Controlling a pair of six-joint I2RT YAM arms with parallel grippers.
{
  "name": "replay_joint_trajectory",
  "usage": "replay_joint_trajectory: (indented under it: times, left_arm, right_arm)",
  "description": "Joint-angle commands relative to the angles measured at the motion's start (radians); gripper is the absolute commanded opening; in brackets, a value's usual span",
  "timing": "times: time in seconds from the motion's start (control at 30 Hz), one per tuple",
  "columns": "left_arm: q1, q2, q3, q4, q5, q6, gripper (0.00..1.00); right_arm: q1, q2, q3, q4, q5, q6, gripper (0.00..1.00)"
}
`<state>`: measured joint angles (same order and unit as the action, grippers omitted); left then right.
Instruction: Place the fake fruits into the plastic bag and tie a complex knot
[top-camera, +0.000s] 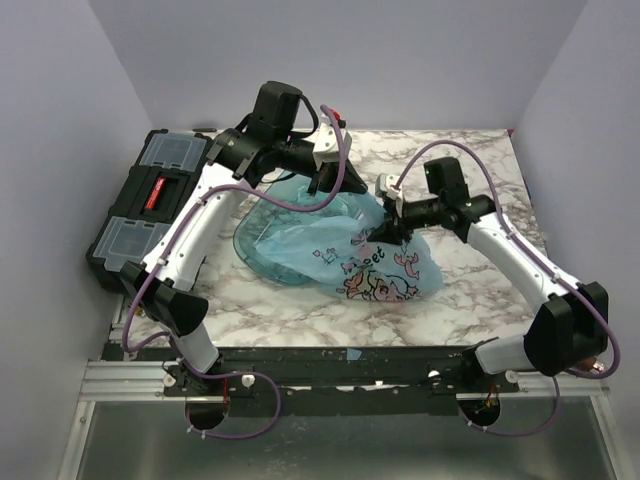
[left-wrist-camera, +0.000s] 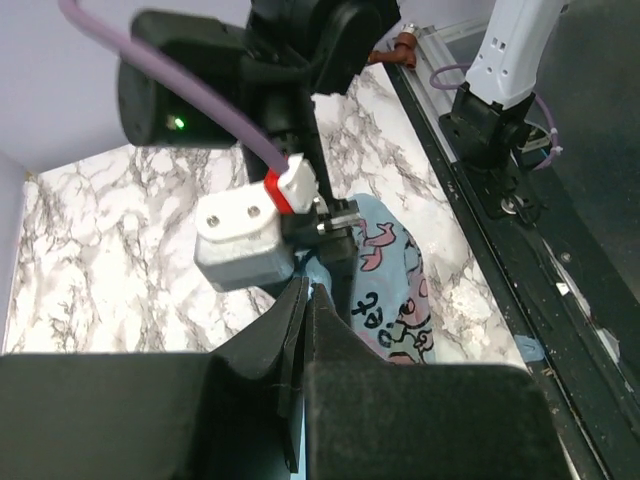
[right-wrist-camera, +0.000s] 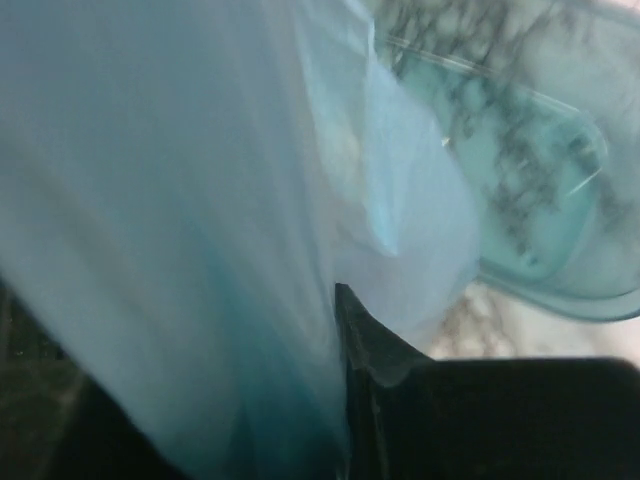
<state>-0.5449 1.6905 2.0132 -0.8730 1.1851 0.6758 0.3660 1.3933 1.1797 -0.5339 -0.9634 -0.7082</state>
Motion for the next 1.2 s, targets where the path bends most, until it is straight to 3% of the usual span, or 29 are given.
replay_joint_trajectory:
  times: [0.0, 0.07, 0.2, 0.23, 0.3, 0.33, 0.43, 0.57, 0.8, 0.93, 1.03, 1.07, 1.1, 1.17]
  left_arm:
    - [0.021, -0.032, 0.028, 0.049, 0.017, -0.046, 0.00]
    - [0.026, -0.032, 0.028, 0.050, 0.015, -0.053, 0.00]
    - [0.042, -0.053, 0.000, 0.044, -0.015, -0.068, 0.00]
    - [0.050, -0.065, -0.014, 0.045, -0.034, -0.095, 0.09]
    - [0.090, -0.096, -0.071, 0.038, -0.071, -0.135, 0.53]
    - [0.110, -0.121, -0.121, 0.034, -0.094, -0.149, 0.62]
    - [0.191, -0.227, -0.334, 0.028, -0.139, -0.097, 0.75]
    - [0.258, -0.381, -0.567, -0.039, -0.255, 0.099, 0.90]
    - [0.310, -0.442, -0.727, -0.164, -0.310, 0.294, 0.91]
    - [0.309, -0.439, -0.786, -0.121, -0.342, 0.305, 0.93]
    - [0.312, -0.429, -0.836, -0.094, -0.400, 0.333, 0.88]
    - [0.313, -0.417, -0.844, -0.100, -0.412, 0.346, 0.84]
    - [0.313, -0.404, -0.841, -0.110, -0.426, 0.350, 0.72]
    - [0.318, -0.370, -0.800, -0.144, -0.420, 0.331, 0.35]
  right_arm:
    - [-0.017, 0.007, -0.122, -0.017, 0.072, -0.126, 0.12]
    - [-0.022, 0.011, -0.138, -0.002, 0.074, -0.124, 0.01]
    - [-0.034, 0.008, -0.116, 0.009, 0.076, -0.106, 0.01]
    - [-0.039, 0.003, -0.109, 0.008, 0.078, -0.105, 0.01]
    - [-0.048, -0.007, -0.103, 0.009, 0.081, -0.099, 0.01]
    - [-0.051, -0.015, -0.100, 0.008, 0.082, -0.093, 0.01]
    - [-0.053, -0.036, -0.102, 0.008, 0.078, -0.086, 0.01]
    - [-0.056, -0.064, -0.119, 0.008, 0.079, -0.088, 0.01]
    - [-0.058, -0.070, -0.129, 0.008, 0.074, -0.094, 0.01]
    - [-0.058, -0.066, -0.127, 0.007, 0.070, -0.101, 0.01]
    - [-0.058, -0.070, -0.126, 0.008, 0.076, -0.103, 0.01]
    - [-0.058, -0.071, -0.126, 0.006, 0.077, -0.103, 0.01]
    - [-0.058, -0.073, -0.126, 0.003, 0.083, -0.106, 0.01]
    - [-0.058, -0.080, -0.131, -0.005, 0.102, -0.113, 0.00]
